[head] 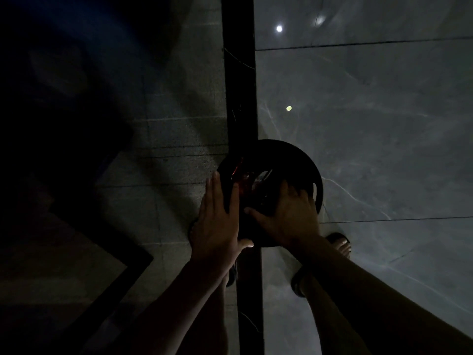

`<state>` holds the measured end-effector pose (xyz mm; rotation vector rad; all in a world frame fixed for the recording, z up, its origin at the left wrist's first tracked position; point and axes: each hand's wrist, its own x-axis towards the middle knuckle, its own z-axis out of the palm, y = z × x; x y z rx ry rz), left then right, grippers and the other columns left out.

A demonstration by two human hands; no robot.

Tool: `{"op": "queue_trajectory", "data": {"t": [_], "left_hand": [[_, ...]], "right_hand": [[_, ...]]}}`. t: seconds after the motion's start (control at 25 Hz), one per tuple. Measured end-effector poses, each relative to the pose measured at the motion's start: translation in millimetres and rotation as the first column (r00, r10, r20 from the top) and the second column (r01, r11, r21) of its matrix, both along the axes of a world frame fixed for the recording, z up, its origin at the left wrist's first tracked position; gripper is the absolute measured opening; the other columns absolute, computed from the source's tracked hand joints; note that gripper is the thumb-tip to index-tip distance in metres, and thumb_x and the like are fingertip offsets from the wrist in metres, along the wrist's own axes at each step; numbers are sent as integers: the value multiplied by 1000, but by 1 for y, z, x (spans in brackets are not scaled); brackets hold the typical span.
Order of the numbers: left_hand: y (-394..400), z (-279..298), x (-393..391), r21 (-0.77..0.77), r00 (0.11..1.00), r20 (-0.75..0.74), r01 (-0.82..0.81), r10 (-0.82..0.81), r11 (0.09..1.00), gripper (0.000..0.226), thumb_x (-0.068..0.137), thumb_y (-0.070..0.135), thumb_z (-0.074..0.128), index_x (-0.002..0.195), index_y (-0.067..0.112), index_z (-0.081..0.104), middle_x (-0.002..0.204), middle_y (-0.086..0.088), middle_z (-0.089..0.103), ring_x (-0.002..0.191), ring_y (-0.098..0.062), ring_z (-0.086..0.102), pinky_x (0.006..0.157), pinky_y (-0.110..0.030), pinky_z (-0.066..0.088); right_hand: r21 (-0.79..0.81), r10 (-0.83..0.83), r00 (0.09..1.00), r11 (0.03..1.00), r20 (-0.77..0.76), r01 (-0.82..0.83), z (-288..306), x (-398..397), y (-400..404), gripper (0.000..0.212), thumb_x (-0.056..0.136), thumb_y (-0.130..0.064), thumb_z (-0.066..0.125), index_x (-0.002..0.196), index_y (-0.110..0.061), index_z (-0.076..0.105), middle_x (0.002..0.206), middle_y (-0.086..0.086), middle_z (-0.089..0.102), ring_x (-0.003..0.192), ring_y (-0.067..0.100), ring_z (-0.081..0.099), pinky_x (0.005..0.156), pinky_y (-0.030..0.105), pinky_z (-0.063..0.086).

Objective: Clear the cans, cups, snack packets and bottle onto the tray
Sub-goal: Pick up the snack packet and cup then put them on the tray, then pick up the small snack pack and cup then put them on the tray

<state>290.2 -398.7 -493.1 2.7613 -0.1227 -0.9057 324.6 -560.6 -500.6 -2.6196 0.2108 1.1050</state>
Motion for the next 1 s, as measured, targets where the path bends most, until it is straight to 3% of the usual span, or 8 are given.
{"op": "queue_trajectory", "data": {"t": [0.24,0.32,0.4,0.48,0.6,0.8,0.92,1.0], "left_hand": [[-1,11,13,38,992,-122,46,-41,998,136,56,66,79,151,26,-8,157,-21,-25,148,-38,-14,119,-49,10],[5,26,26,2,974,-223,26,-25,1000,127,61,60,80,151,24,-2,160,-20,-11,148,-39,0,117,-52,22],[12,56,45,-39,949,-312,-56,41,998,105,70,49,77,149,19,14,155,-20,17,142,-38,25,110,-52,38],[18,99,60,-55,935,-349,-85,60,995,81,80,44,70,144,14,31,141,-18,40,128,-35,45,101,-47,45],[18,186,73,-114,930,-344,-179,130,977,58,90,35,62,138,9,43,136,-17,52,121,-32,53,100,-40,46],[16,361,46,-221,924,-308,-302,227,928,40,95,27,55,130,8,50,115,-11,63,108,-30,60,91,-37,48],[32,442,2,-298,915,-277,-373,294,879,24,95,27,54,115,14,59,100,2,62,96,-19,62,69,-24,42],[44,479,-29,-348,899,-265,-426,348,835,11,97,27,53,103,25,62,93,9,64,85,-3,62,64,-14,41]], "right_hand": [[294,3,991,955,137,-43,44,-35,-23,51,93,-42,50,139,-21,45,133,2,56,124,20,46,97,32,45],[302,-63,987,953,146,16,69,-47,-31,48,92,-41,52,136,-22,47,129,1,59,120,18,49,94,31,46],[264,-80,992,963,98,52,100,-57,-43,50,93,-42,53,138,-22,46,129,2,60,121,20,50,96,33,45],[197,-57,998,979,-16,59,139,-59,-58,54,93,-45,52,141,-22,41,129,5,59,122,23,50,98,37,45],[103,-15,993,994,-118,27,219,-51,-77,55,94,-46,50,141,-20,41,127,10,60,120,26,53,96,41,48],[223,-61,991,974,116,34,392,-42,-73,47,95,-38,53,136,-15,48,117,12,65,108,28,61,88,34,49],[392,-256,937,908,239,148,483,-51,-70,39,93,-38,57,129,-22,54,105,4,69,91,19,65,80,30,51],[448,-419,855,855,305,260,519,-68,-85,32,91,-39,60,120,-28,58,92,-5,68,78,9,64,73,25,49]]}}
